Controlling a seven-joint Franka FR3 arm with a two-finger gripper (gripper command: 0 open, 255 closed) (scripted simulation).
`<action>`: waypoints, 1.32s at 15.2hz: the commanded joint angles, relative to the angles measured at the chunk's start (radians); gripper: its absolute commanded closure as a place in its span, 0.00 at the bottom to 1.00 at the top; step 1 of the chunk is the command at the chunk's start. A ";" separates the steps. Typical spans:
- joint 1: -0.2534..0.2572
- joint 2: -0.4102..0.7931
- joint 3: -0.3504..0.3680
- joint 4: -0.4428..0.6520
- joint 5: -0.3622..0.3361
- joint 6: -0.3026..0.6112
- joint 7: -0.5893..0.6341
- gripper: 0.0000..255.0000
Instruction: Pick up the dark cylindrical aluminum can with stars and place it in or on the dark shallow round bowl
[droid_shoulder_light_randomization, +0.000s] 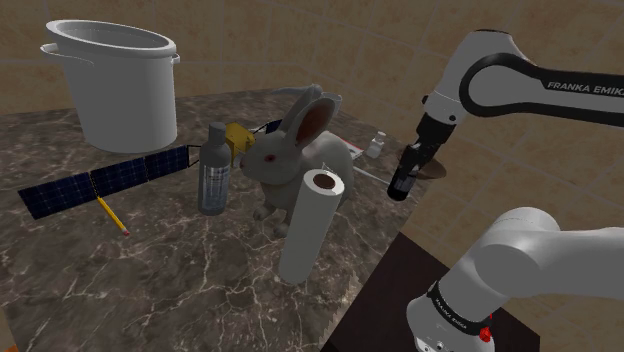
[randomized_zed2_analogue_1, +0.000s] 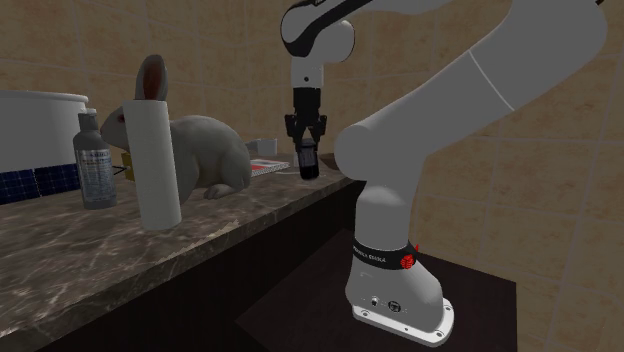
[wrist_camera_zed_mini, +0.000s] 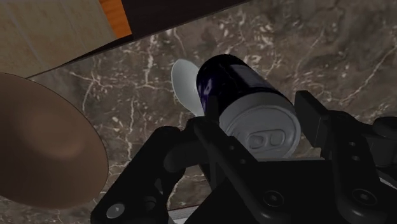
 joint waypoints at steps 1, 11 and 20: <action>0.002 0.000 0.004 0.030 0.003 -0.031 0.000 1.00; 0.008 0.014 0.015 0.171 0.015 -0.158 -0.001 1.00; 0.005 0.054 -0.002 0.302 0.005 -0.248 -0.026 1.00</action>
